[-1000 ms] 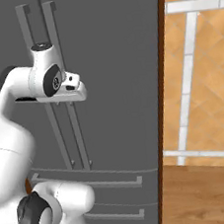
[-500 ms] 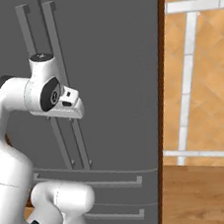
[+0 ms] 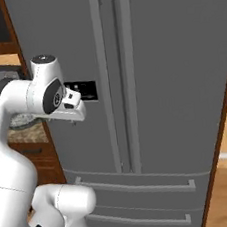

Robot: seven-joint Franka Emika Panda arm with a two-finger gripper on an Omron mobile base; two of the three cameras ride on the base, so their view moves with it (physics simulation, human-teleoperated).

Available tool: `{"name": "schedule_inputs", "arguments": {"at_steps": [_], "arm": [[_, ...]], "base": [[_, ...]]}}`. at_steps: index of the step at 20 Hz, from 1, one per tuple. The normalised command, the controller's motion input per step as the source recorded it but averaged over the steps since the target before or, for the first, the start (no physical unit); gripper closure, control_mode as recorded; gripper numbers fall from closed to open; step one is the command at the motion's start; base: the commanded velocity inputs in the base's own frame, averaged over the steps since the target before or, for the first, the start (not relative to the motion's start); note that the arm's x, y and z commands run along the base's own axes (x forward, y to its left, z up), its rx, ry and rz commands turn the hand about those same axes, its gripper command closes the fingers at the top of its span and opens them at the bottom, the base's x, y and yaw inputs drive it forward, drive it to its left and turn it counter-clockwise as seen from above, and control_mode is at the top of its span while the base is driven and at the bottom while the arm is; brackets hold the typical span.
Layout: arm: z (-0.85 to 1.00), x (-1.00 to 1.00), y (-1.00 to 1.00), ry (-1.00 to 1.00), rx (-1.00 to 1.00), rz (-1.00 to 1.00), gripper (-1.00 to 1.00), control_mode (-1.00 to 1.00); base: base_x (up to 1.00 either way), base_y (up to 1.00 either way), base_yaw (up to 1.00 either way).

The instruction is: Grab a lemon wedge from the fridge and one ice cube from the ice bowl, and put them in the glass of lemonade.

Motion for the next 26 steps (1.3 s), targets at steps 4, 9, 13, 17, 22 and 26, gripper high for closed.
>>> {"name": "schedule_inputs", "arguments": {"at_steps": [4,9,13,17,22,26], "arm": [[0.0,0.0,0.0,0.0,0.0,0.0,-1.0,1.0],[0.0,0.0,0.0,0.0,0.0,0.0,-1.0,1.0],[0.0,0.0,0.0,0.0,0.0,0.0,-1.0,1.0],[0.0,0.0,0.0,0.0,0.0,0.0,-1.0,1.0],[0.0,0.0,0.0,0.0,0.0,0.0,-1.0,1.0],[0.0,0.0,0.0,0.0,0.0,0.0,-1.0,1.0]], "base": [[0.26,1.0,-0.03],[0.42,0.94,-0.09],[0.4,0.57,-0.23],[0.34,0.53,-0.21],[0.42,0.54,0.02],[0.58,0.16,0.04]]}}
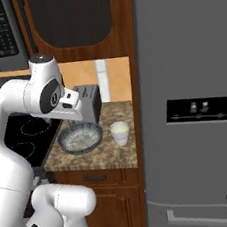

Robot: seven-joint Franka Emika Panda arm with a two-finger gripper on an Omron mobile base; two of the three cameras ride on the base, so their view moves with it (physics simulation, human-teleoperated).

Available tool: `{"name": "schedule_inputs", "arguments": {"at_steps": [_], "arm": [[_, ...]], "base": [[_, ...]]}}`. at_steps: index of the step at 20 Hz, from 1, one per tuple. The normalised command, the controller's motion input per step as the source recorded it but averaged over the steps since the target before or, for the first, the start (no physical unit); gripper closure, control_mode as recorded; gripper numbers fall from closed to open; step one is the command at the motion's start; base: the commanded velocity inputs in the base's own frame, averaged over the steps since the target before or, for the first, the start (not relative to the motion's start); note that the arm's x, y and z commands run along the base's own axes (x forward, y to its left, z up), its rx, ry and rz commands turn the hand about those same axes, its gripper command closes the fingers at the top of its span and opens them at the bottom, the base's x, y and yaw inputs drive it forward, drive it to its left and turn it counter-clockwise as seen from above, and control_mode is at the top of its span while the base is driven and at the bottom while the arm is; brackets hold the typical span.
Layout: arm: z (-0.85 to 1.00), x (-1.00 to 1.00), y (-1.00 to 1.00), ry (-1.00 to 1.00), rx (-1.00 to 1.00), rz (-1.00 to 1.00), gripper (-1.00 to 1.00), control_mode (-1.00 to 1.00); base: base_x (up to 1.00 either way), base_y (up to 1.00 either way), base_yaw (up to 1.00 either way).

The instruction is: Grab a lemon wedge from the fridge and one ice cube from the ice bowl, and put them in the glass of lemonade.

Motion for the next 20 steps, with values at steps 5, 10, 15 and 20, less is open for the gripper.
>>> {"name": "schedule_inputs", "arguments": {"at_steps": [5,10,15,20], "arm": [[0.0,0.0,0.0,0.0,0.0,0.0,-1.0,1.0],[-0.48,0.2,0.09,0.11,0.0,0.0,-1.0,-1.0],[-0.9,0.43,0.08,0.2,0.03,0.0,-1.0,-1.0],[-0.68,0.5,0.07,0.17,-0.01,0.1,-1.0,-1.0]], "base": [[0.54,-0.01,0.0],[0.09,0.03,0.0],[0.0,0.0,0.0],[0.0,0.0,0.0]]}}
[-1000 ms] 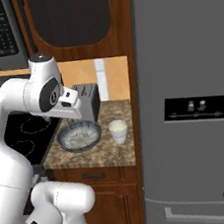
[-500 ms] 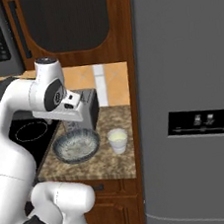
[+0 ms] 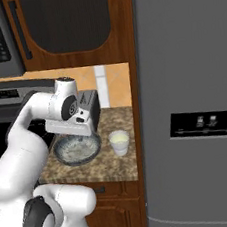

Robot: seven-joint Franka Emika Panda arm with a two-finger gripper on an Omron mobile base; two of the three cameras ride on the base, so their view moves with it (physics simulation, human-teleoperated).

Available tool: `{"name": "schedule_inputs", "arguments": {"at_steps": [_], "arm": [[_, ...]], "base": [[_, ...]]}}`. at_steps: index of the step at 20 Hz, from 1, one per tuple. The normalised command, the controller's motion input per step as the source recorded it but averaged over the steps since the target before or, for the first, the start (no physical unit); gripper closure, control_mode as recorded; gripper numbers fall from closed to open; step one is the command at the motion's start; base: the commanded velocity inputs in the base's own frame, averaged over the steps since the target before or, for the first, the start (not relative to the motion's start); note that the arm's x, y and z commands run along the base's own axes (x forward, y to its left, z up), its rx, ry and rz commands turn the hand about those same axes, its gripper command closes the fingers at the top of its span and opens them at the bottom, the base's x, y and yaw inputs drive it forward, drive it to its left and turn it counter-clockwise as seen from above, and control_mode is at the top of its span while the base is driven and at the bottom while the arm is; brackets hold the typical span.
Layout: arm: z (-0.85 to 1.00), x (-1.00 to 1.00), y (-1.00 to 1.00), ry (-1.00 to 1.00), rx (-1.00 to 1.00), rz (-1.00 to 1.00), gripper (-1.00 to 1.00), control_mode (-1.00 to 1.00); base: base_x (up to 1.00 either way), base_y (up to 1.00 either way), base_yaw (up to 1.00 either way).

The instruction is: Grab a lemon wedge from the fridge and one ice cube from the ice bowl, and put them in the glass of lemonade.

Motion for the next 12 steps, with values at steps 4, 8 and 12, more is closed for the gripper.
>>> {"name": "schedule_inputs", "arguments": {"at_steps": [4,8,12], "arm": [[-0.32,0.49,0.36,0.21,-0.03,0.0,-1.0,-1.0],[-0.44,0.54,0.3,0.04,-0.07,0.0,-1.0,-1.0],[-0.55,0.24,0.0,-0.01,-0.05,0.0,-1.0,-1.0]], "base": [[0.0,0.0,0.0],[0.0,0.0,0.0],[0.0,0.0,0.0]]}}
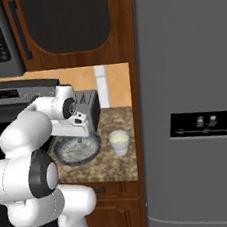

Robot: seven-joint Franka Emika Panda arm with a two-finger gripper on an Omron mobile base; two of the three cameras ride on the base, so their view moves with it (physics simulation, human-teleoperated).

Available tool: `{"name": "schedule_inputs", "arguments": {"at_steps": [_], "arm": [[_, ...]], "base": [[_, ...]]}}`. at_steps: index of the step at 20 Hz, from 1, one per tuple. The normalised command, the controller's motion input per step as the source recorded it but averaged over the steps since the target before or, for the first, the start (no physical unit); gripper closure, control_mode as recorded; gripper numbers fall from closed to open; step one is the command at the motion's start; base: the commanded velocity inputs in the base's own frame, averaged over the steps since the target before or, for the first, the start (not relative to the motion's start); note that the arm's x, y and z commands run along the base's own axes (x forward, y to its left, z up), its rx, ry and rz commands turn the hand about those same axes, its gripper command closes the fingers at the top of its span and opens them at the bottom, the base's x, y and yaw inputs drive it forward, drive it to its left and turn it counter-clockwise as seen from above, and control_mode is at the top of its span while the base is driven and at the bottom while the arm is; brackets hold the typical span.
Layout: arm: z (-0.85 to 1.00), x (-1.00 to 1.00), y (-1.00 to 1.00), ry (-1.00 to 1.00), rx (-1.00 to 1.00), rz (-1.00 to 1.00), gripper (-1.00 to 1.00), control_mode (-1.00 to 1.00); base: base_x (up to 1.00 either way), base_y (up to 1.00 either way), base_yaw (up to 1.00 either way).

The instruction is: Grab a lemon wedge from the fridge and one ice cube from the ice bowl, and put them in the glass of lemonade.

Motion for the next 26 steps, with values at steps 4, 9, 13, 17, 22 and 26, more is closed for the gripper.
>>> {"name": "schedule_inputs", "arguments": {"at_steps": [4,9,13,17,22,26], "arm": [[-0.33,0.05,0.0,-0.04,-0.03,0.0,-1.0,-1.0],[-0.33,0.17,0.0,-0.02,0.0,0.0,-1.0,-1.0],[-0.08,0.47,0.0,0.04,0.0,0.0,-1.0,-1.0],[0.0,0.58,0.0,0.15,0.0,0.0,-1.0,-1.0],[-0.39,0.23,0.0,0.05,-0.01,0.0,-1.0,-1.0],[-0.3,0.09,0.01,0.09,-0.09,0.08,-1.0,-1.0]], "base": [[0.0,0.0,0.0],[0.0,0.0,0.0],[0.0,0.0,0.0],[0.0,0.0,0.0],[0.0,0.0,0.0],[0.0,0.0,0.0]]}}
